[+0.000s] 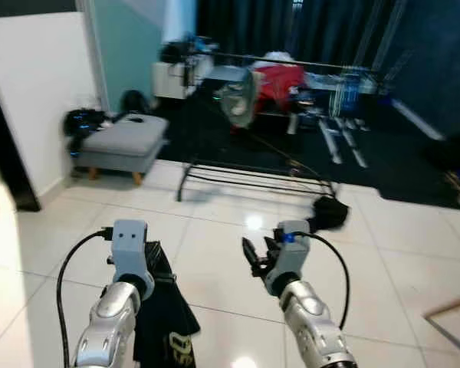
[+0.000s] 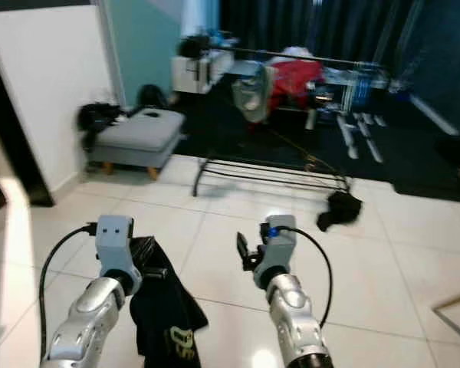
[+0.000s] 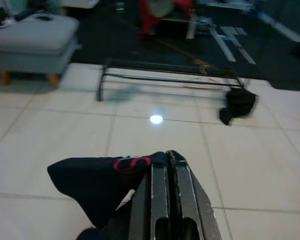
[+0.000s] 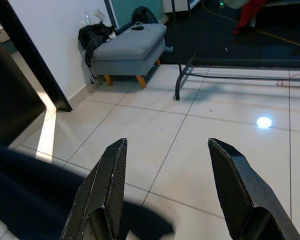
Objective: Hang hanger
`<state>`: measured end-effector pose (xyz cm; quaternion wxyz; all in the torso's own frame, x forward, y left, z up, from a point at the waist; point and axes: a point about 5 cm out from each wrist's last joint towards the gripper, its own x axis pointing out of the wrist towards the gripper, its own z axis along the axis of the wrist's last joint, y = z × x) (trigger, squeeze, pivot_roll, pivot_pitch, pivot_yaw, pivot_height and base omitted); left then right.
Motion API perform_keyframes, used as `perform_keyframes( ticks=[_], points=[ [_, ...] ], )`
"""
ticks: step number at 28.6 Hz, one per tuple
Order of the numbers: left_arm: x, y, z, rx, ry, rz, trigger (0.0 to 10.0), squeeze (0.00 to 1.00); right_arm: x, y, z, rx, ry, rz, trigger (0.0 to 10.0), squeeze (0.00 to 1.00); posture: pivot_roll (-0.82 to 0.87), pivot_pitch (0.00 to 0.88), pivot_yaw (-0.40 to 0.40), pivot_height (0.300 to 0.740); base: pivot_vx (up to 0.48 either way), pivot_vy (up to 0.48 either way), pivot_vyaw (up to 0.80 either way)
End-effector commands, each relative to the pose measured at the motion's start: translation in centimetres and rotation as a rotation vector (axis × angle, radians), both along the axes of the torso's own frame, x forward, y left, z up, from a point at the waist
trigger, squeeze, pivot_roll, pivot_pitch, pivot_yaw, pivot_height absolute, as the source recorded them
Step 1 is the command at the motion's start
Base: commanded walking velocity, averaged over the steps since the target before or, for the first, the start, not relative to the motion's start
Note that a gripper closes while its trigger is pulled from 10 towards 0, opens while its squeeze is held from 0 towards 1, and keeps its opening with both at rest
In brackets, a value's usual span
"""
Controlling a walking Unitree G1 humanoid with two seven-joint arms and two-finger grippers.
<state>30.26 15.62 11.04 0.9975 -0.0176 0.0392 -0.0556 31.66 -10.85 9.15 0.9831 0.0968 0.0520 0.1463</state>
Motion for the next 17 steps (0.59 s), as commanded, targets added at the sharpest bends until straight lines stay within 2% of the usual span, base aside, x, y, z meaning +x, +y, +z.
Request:
perform_keyframes(
  ticks=[1,7,17],
  points=[
    [-0.05,0.03,0.52,0.023,-0.025,-0.013,10.0,0.0,0.0,0.08,0.33,0.008,-0.024,0.009,10.0,0.0,0.06,0.019,-0.024,0.74,0.0,0.0,0.0],
    [-0.29,0.0,0.11,0.047,-0.024,-0.005,10.0,0.0,-0.34,-0.04,-0.13,0.0,-0.018,0.005,10.0,0.0,0.06,0.016,-0.019,0.74,0.0,0.0,0.0],
    [-0.38,-0.07,0.32,0.011,-0.033,-0.045,10.0,0.0,-0.53,-0.22,-0.67,-0.026,-0.006,-0.004,10.0,0.0,0.06,0.004,-0.017,0.74,0.0,0.0,0.0]
  ],
)
